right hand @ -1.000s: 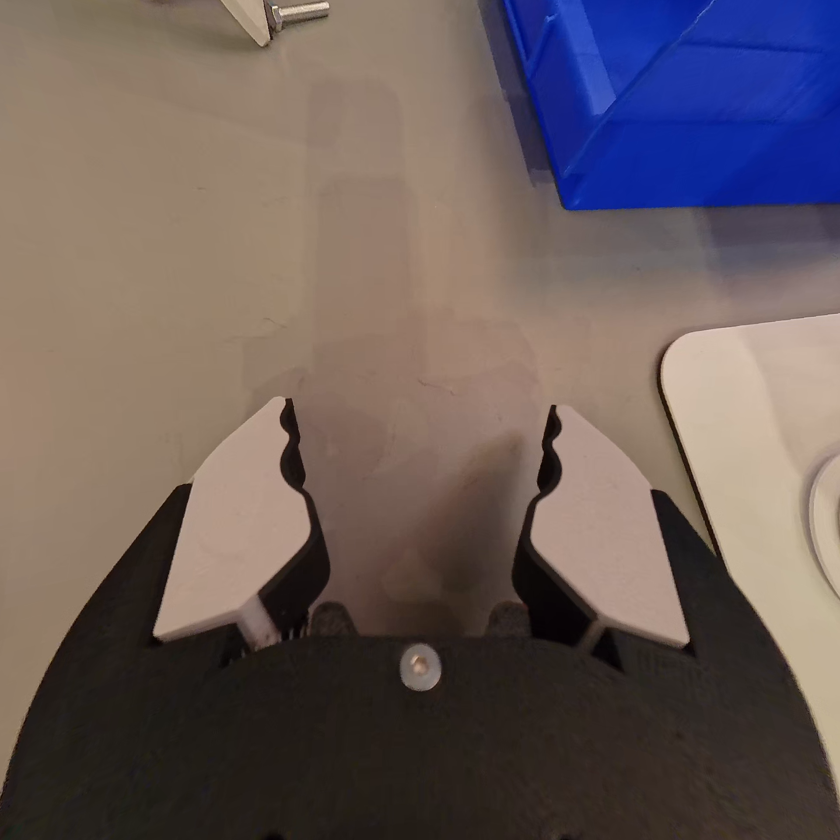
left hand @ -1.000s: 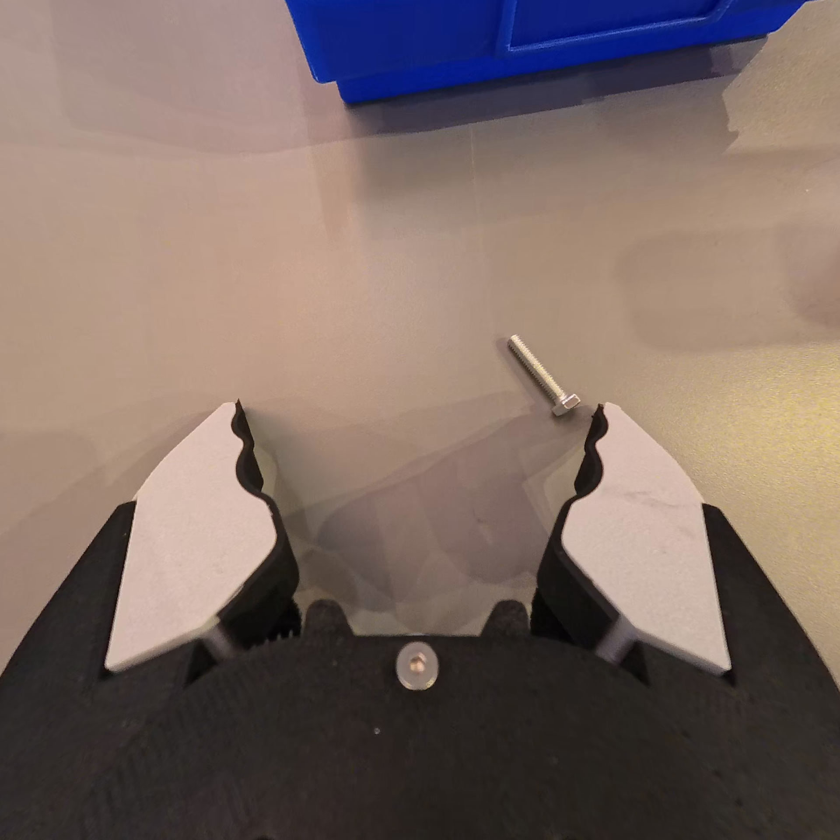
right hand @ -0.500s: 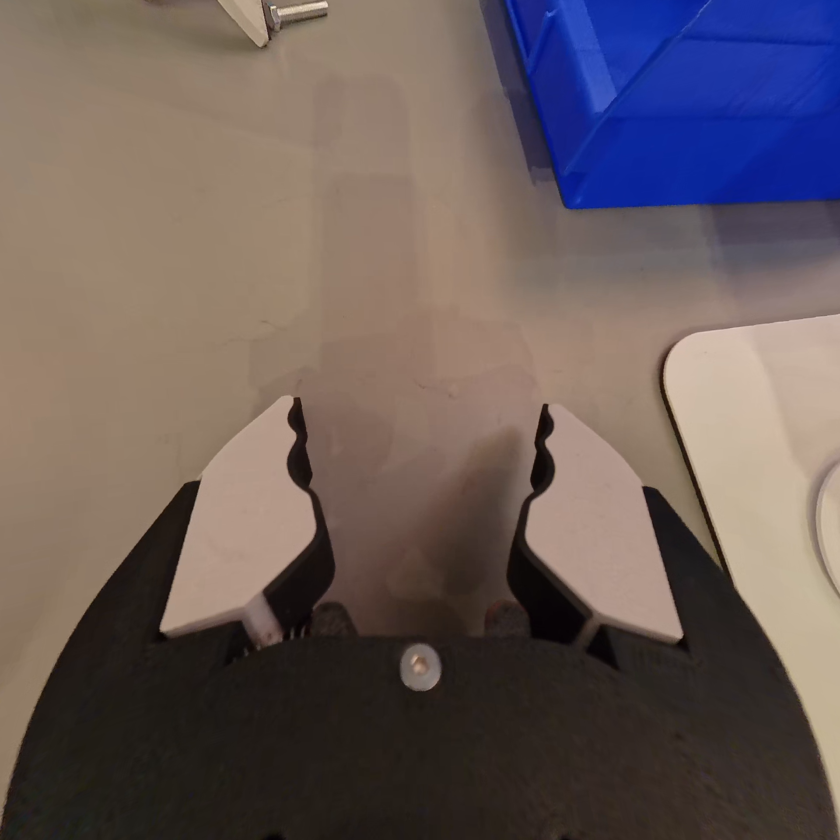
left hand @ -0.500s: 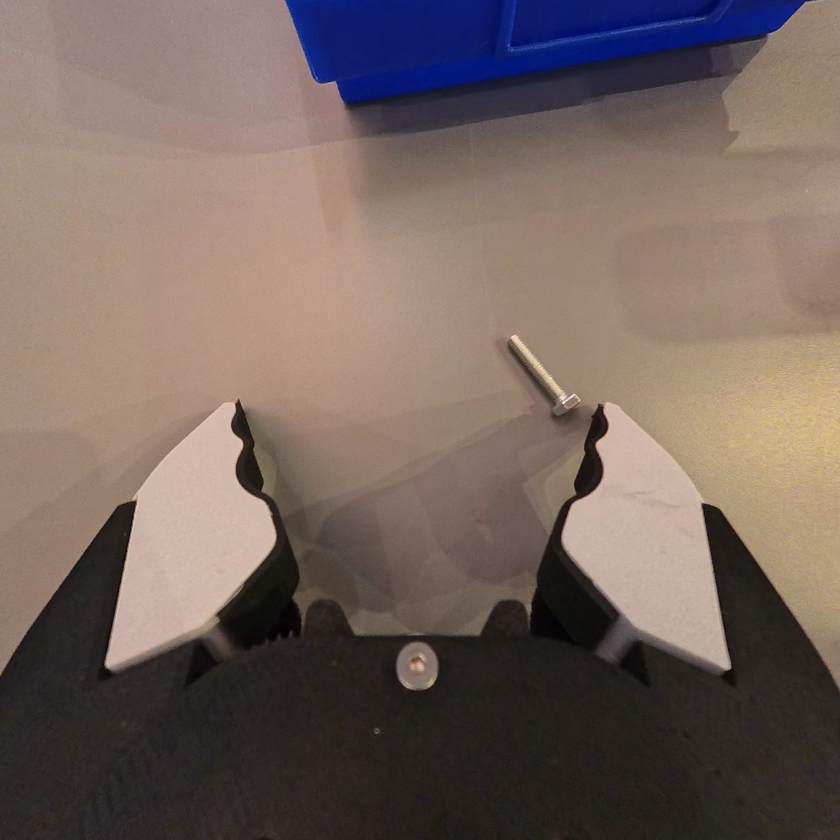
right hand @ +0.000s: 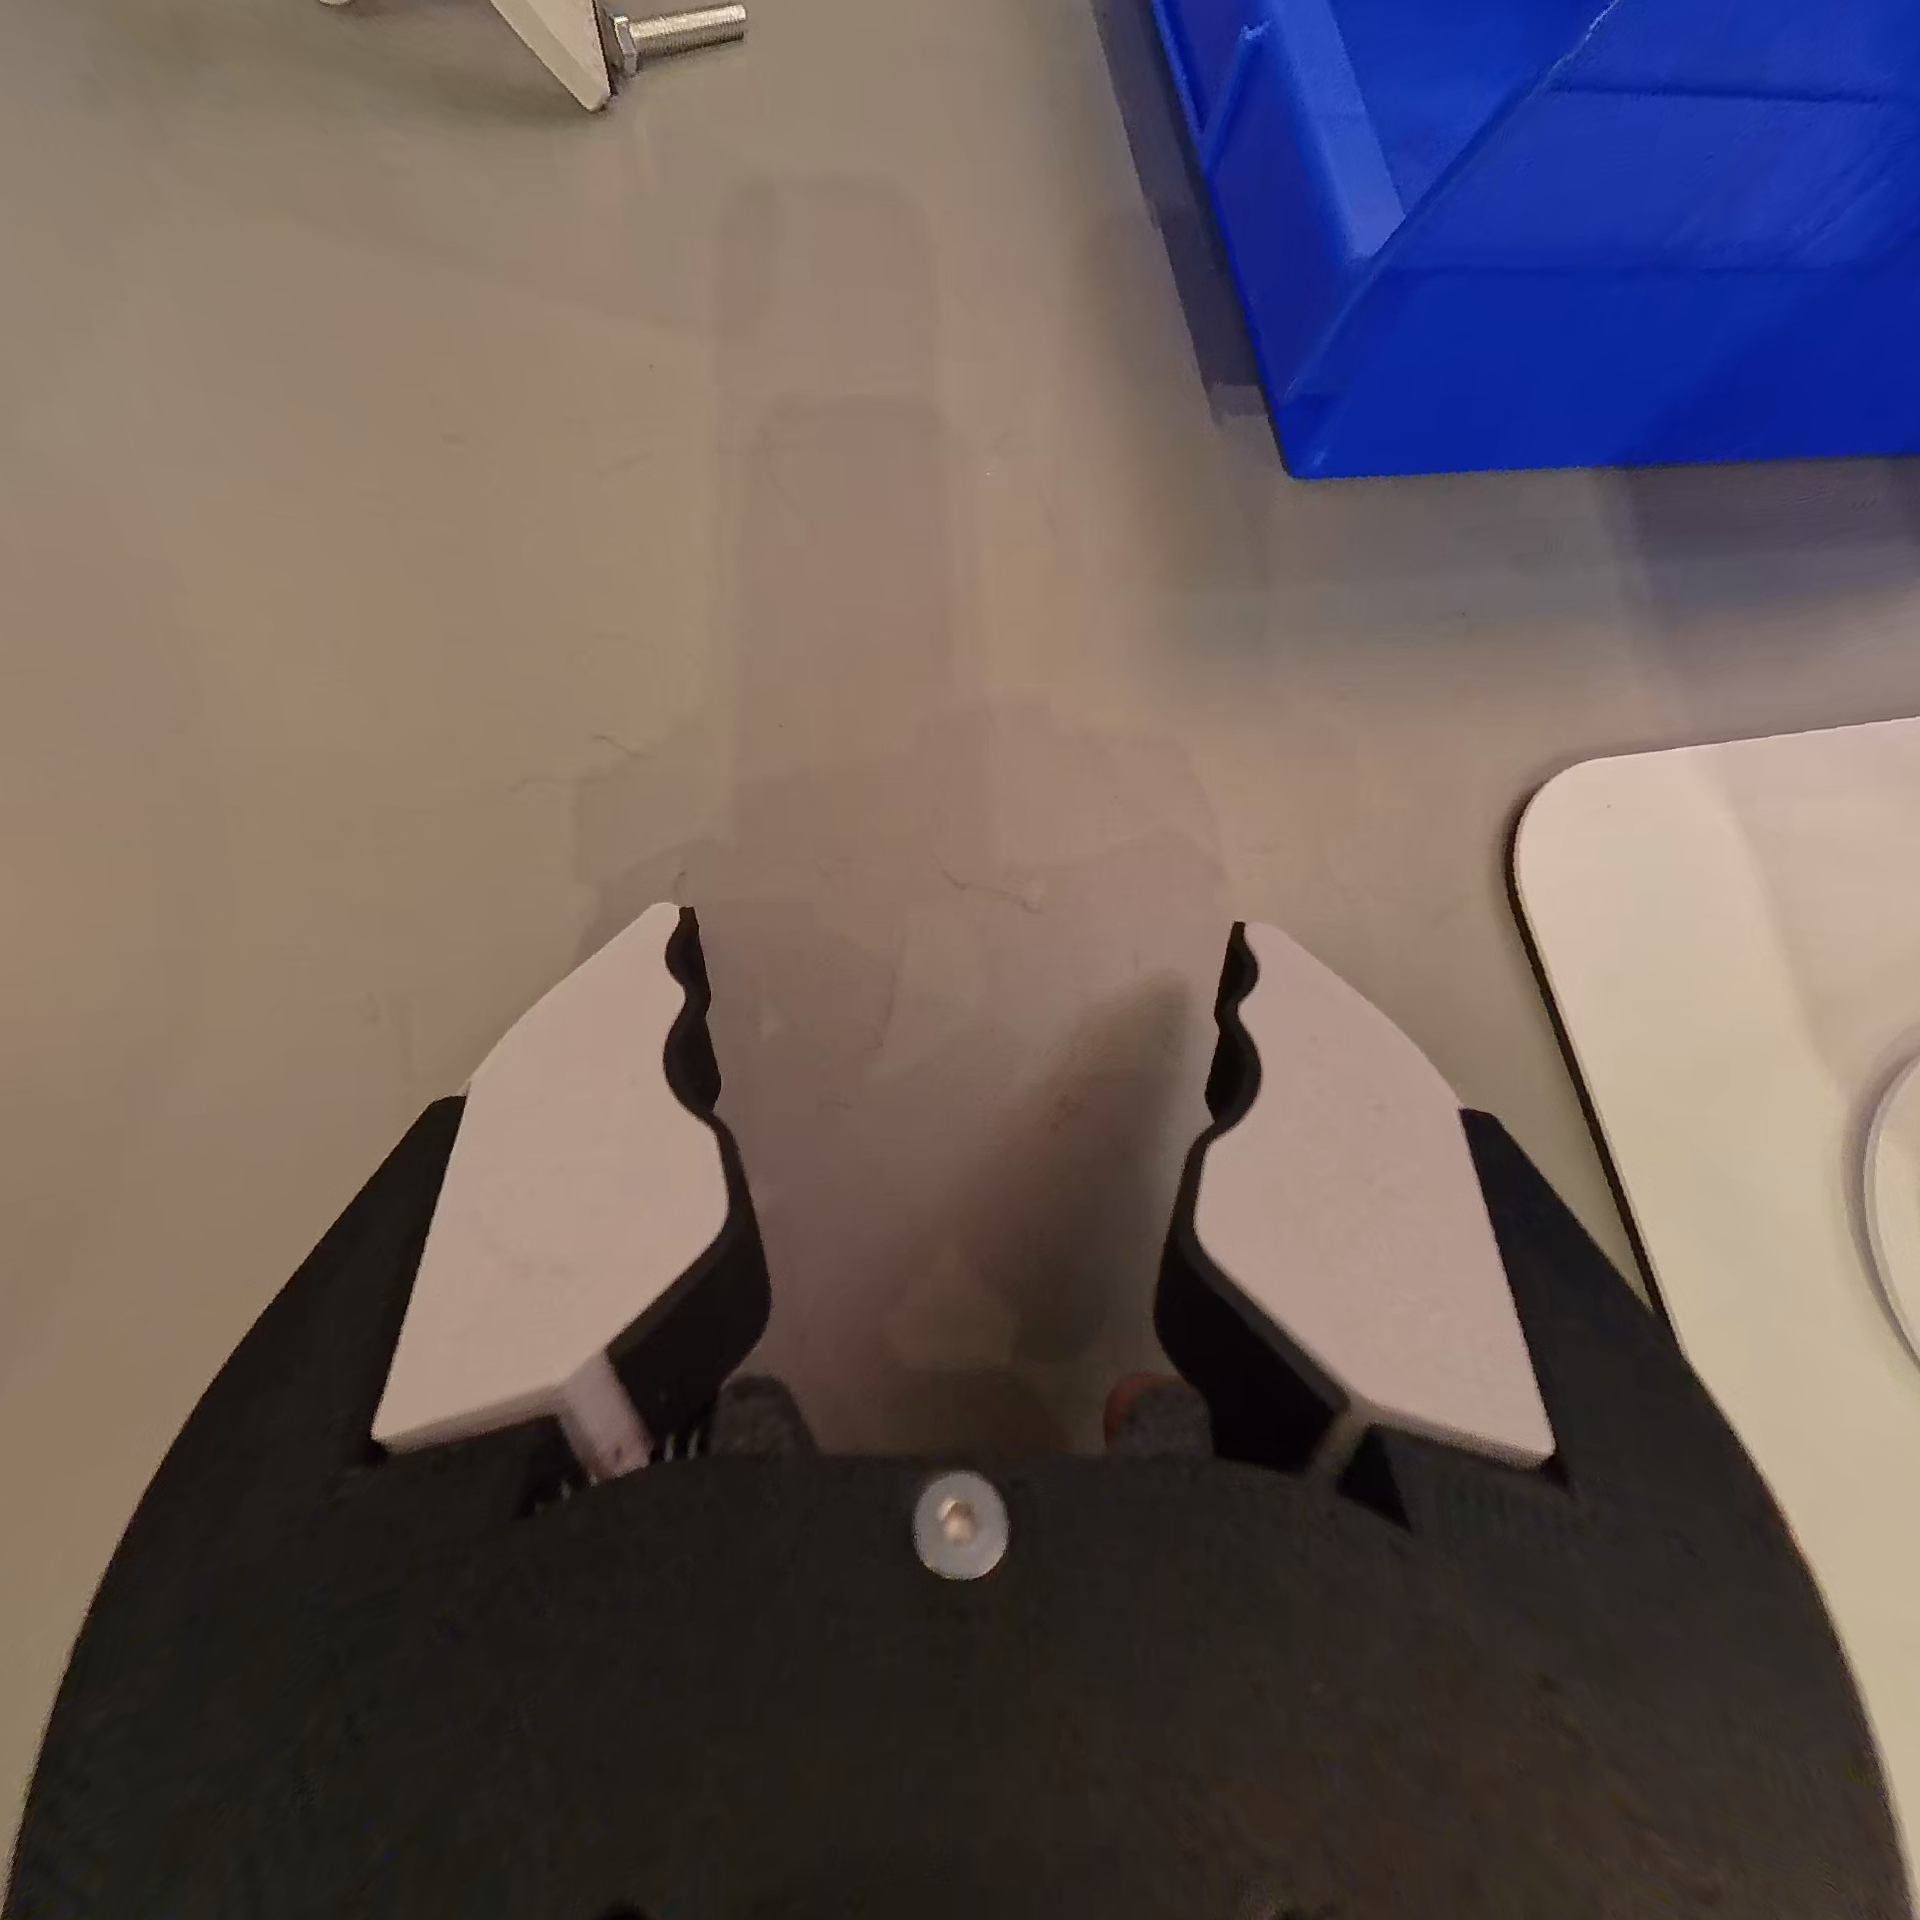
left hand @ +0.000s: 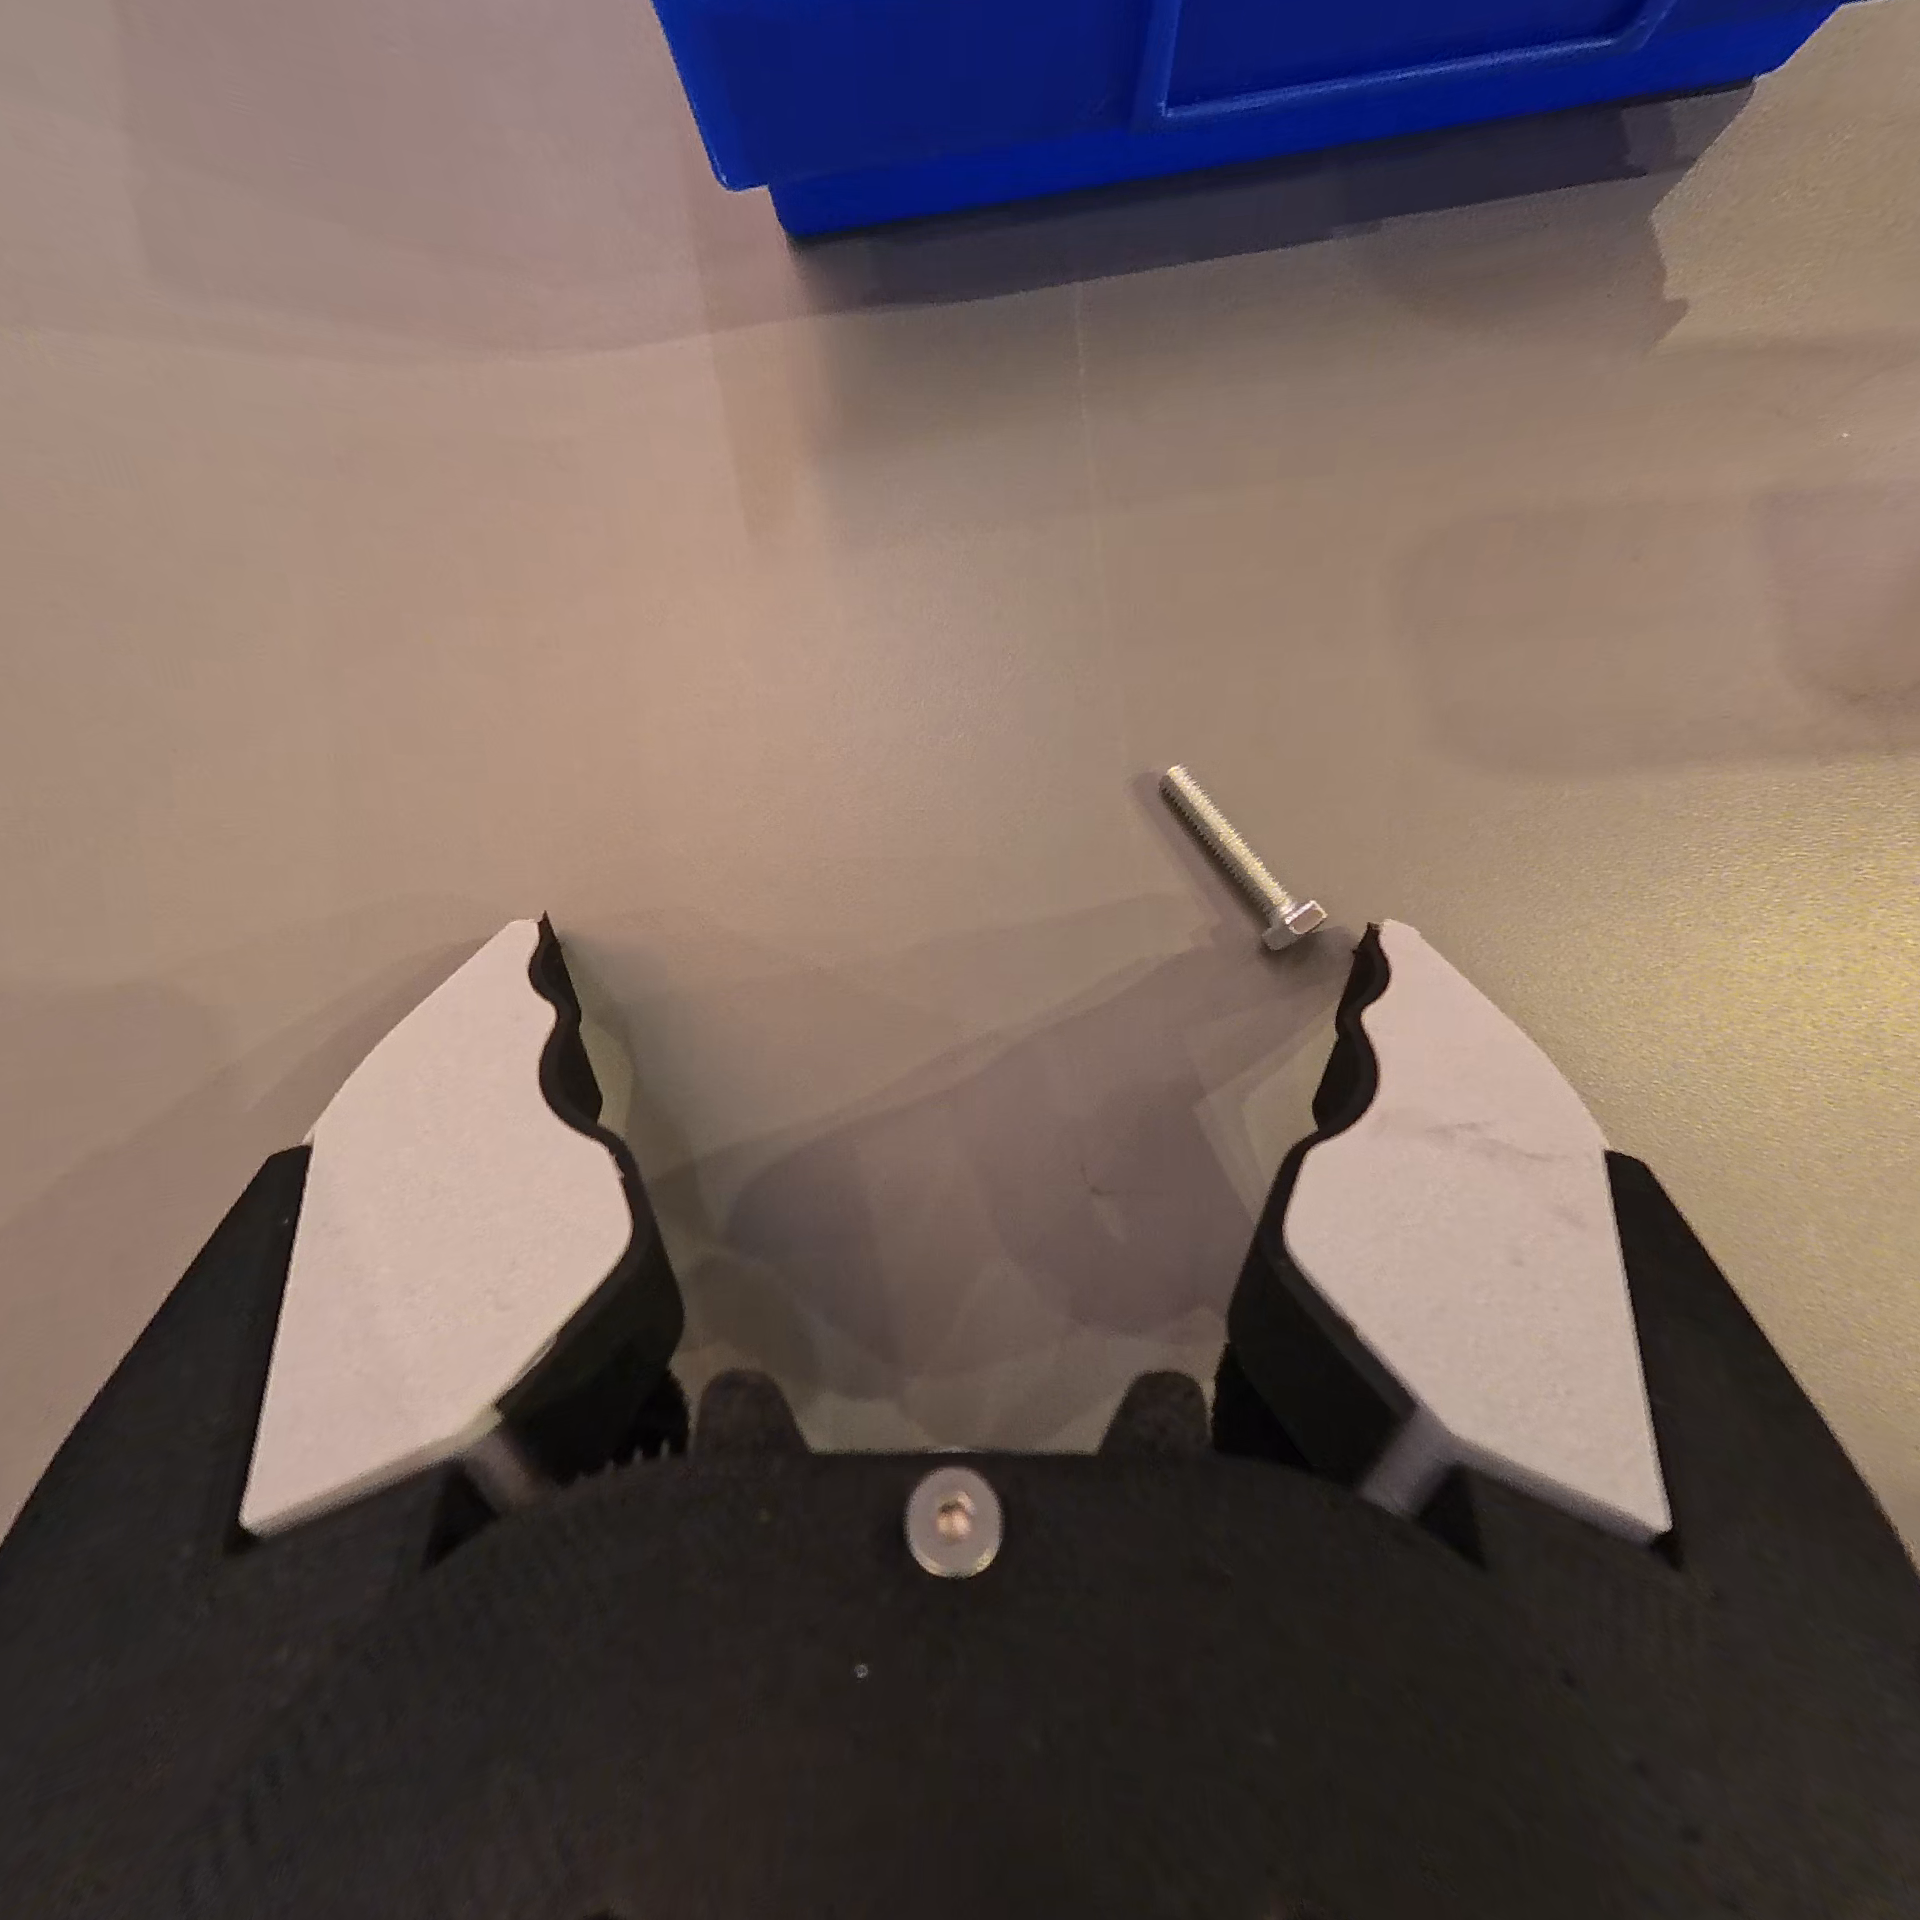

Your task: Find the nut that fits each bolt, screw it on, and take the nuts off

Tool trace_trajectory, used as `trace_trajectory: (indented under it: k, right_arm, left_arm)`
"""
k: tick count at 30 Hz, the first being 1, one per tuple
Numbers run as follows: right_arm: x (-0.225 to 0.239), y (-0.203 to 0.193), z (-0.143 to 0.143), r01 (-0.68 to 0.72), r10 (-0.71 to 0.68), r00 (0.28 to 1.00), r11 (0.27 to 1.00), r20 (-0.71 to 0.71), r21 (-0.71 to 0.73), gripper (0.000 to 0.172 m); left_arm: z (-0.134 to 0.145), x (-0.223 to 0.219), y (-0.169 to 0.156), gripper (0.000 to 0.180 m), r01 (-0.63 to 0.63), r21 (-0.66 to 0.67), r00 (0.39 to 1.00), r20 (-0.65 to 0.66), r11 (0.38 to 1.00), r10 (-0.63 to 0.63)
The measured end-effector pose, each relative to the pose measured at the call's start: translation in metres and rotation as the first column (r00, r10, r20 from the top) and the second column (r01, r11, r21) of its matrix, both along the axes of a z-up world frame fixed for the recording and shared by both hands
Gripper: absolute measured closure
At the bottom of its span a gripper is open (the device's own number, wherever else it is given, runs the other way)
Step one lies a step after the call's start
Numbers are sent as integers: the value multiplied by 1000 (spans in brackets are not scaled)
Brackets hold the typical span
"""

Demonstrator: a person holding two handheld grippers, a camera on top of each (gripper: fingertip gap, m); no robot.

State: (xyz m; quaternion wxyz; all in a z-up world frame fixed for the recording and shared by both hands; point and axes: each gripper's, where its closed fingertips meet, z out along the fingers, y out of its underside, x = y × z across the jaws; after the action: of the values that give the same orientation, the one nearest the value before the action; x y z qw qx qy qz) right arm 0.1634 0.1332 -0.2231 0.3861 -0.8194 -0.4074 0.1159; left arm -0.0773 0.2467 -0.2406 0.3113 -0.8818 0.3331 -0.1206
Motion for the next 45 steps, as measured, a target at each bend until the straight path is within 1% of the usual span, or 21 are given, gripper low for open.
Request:
trace_trajectory:
  k: [17, 25, 29, 36, 45]
  right_arm:
    - [0, 0, 1, 0, 0, 1000, 1000, 2, 8, 77]
    - [1, 0, 3, 16, -17, 1000, 999, 9, 41, 75]
    - [3, -1, 7, 34, -35, 999, 996, 18, 84, 77]
    - [6, -9, 8, 58, -60, 998, 994, 20, 96, 78]
    - [7, -20, 8, 56, -58, 998, 994, 20, 95, 77]
  left_arm:
    - [0, 0, 0, 46, 0, 0, 1000, 0, 1000, 0]
    - [0, 0, 0, 46, 0, 0, 1000, 0, 1000, 0]
    - [0, 0, 0, 46, 0, 0, 1000, 0, 1000, 0]
    - [0, 0, 0, 46, 0, 0, 1000, 0, 1000, 0]
    - [0, 0, 0, 46, 0, 0, 1000, 0, 1000, 0]
